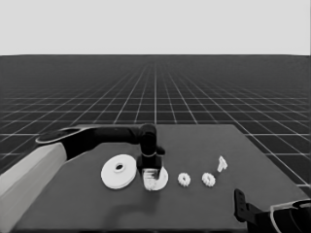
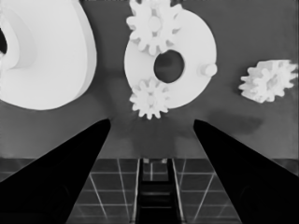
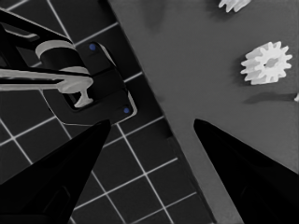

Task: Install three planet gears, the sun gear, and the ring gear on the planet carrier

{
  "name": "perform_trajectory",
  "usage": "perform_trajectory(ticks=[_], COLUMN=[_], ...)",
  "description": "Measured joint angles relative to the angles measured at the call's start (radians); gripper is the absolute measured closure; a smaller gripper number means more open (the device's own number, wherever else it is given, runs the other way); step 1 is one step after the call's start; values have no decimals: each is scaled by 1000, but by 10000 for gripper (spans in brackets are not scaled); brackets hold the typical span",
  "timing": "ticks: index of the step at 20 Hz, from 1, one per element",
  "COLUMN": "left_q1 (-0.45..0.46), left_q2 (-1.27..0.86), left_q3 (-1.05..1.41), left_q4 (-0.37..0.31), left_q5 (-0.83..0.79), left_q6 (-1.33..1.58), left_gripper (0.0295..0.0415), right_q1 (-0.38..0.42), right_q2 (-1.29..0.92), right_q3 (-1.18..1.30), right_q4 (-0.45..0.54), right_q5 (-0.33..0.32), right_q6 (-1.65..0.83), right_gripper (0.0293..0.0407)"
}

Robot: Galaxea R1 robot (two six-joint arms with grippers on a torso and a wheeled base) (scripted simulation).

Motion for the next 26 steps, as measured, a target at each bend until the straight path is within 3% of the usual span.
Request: perform_trajectory(ticks=[2,3,4,6,8,12,13,14,15,18,22,24,26], left_q1=[-1,-108,-214,-309,-340,-355,-355,-356,-356,-357,-357,-357,-357], left_q2=[0,-267,-643,-1005,-1124,-1177,-1179,-1181,-1182,-1183,-1183,-1183,-1183], left_q3=[0,366,614,849,932,970,972,973,974,975,975,975,975], left_q4=[-2,47,76,103,112,117,117,117,117,117,117,117,117], left_q5=[0,-359,-578,-781,-852,-885,-887,-888,-889,-889,-889,-889,-890], left_q6=[0,484,983,1577,1782,1878,1883,1887,1888,1891,1891,1891,1891], left_gripper=[326,303,301,317,324,326,326,326,326,326,326,326,326], right_q1=[0,0,0,0,0,0,254,329,346,354,353,213,166], right_q2=[0,0,0,0,0,0,199,339,420,522,549,583,602], right_q3=[0,0,0,0,0,0,-204,-426,-583,-797,-855,-930,-974], right_q4=[0,0,0,0,0,0,284,397,452,511,524,405,370], right_q5=[0,0,0,0,0,0,-180,-235,-261,-291,-298,-223,-193], right_q6=[0,0,0,0,0,0,408,592,673,742,753,729,715], right_gripper=[315,315,315,315,315,315,304,307,311,315,315,315,315])
